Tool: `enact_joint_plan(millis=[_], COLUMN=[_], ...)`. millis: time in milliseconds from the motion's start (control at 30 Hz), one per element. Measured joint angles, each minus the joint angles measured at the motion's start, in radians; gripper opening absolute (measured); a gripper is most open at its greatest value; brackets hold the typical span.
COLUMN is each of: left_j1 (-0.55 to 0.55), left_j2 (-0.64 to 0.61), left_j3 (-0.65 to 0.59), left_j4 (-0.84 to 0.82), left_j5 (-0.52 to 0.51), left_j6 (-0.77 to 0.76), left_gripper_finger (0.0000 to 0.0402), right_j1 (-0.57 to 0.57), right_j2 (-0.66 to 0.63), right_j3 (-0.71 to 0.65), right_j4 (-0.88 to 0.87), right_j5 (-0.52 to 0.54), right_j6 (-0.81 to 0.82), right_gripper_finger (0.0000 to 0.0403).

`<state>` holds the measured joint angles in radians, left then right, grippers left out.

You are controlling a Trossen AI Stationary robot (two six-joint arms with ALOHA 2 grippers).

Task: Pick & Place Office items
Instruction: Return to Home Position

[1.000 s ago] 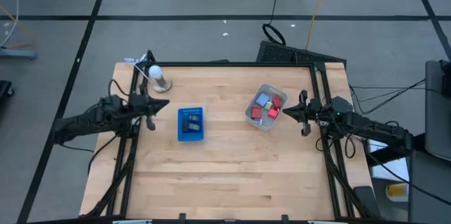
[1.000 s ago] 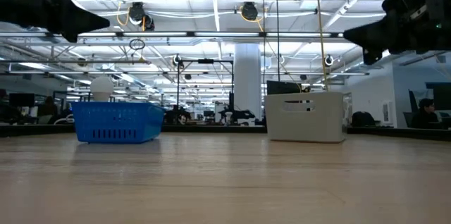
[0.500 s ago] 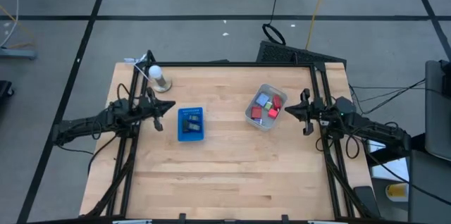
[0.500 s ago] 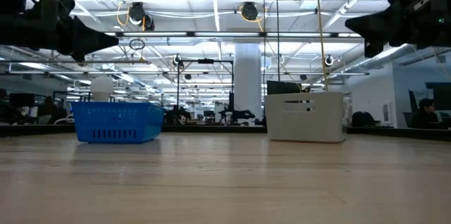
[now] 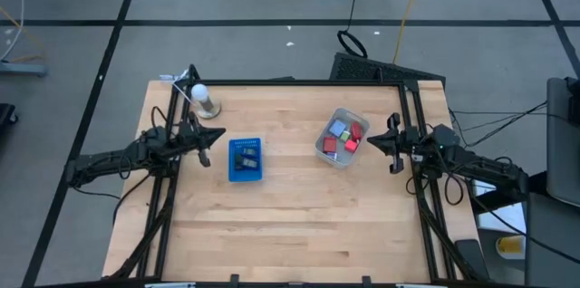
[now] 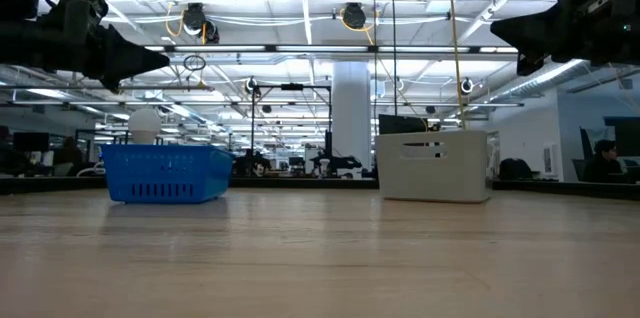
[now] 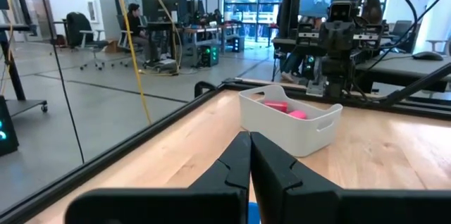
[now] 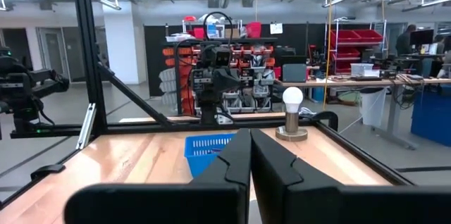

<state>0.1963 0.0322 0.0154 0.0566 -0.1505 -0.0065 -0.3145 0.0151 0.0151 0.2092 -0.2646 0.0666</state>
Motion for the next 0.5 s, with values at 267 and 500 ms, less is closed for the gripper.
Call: enact_joint_plan(millis=[267,500], left_j1=[0.000,0.000], left_j2=[0.000,0.000], left_j3=[0.000,0.000], left_j4=[0.004,0.005], left_j5=[0.000,0.000], left_j6=[0.003,0.002], left_gripper_finger=[0.0010,0.0010], right_j1=[0.000,0.000], right_j2=[0.000,0.000], right_j3=[0.000,0.000], right_j4=[0.000,0.000], right_j5=[0.000,0.000], right_j6=[0.000,0.000], right_gripper_finger=[0.0003,0.0004])
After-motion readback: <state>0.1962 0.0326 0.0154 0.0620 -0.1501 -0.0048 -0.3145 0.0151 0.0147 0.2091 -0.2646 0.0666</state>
